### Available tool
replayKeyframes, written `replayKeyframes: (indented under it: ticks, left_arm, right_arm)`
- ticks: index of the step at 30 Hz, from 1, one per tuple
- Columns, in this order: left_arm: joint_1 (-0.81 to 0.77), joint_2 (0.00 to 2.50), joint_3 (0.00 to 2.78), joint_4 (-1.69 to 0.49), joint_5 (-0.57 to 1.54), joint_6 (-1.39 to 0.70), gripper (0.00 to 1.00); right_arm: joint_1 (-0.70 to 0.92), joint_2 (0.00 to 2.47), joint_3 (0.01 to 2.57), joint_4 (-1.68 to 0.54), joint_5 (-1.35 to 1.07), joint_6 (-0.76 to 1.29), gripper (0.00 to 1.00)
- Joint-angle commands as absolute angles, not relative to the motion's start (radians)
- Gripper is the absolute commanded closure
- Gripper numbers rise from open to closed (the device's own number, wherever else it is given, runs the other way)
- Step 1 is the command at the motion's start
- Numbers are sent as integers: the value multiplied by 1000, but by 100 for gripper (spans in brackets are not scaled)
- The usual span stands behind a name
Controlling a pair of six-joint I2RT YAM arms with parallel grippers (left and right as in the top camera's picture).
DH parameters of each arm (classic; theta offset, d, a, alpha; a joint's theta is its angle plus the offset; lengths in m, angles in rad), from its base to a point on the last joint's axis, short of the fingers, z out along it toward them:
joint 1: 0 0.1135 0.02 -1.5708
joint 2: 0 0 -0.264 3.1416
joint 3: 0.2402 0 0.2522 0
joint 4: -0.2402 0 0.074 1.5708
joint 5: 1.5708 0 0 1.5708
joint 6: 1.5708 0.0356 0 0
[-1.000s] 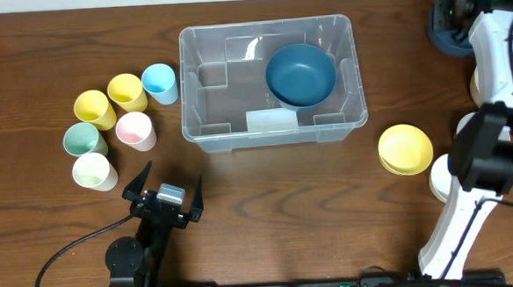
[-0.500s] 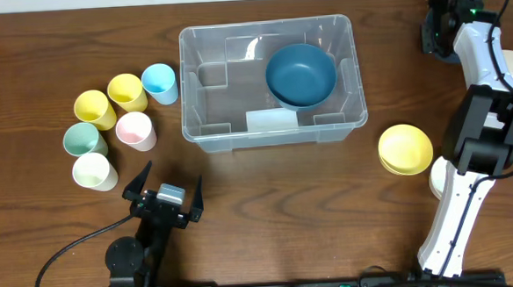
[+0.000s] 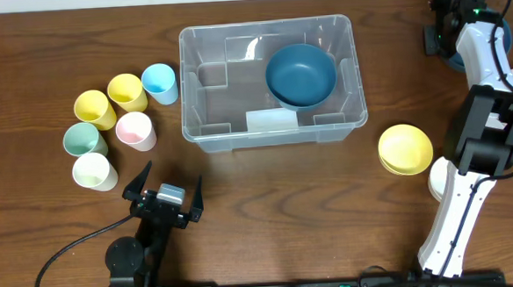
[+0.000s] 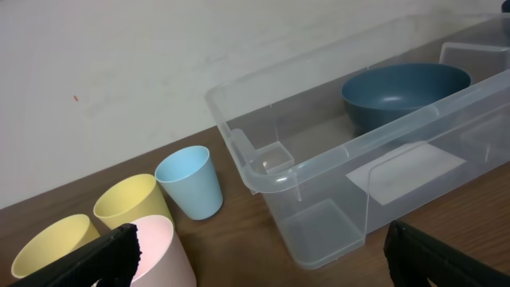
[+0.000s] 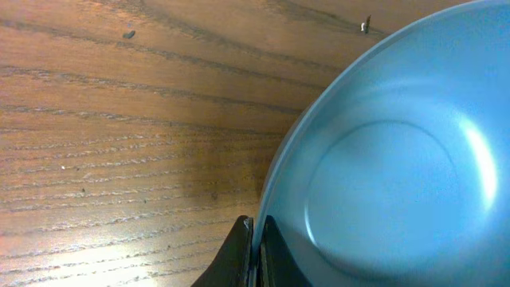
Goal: Pack container
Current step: 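Grasp the second blue bowl rim with the right gripper, then carry the blue bowl into the container and stack it on the first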
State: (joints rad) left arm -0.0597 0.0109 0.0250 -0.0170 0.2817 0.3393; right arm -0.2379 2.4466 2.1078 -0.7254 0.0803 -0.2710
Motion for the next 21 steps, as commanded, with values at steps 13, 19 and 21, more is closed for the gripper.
replayKeyframes:
  ticks: [13, 19, 21]
  left_arm:
    - [-54, 5, 4, -47, 292, 331, 2]
    - [-54, 5, 4, -47, 292, 331, 2]
    - [-54, 5, 4, -47, 292, 331, 2]
  right_arm:
    - [-25, 2078, 2137, -762, 38, -224, 99]
    - [136, 1894, 2137, -829, -14, -191, 99]
    - [195, 1865, 2137, -868, -25, -176, 99]
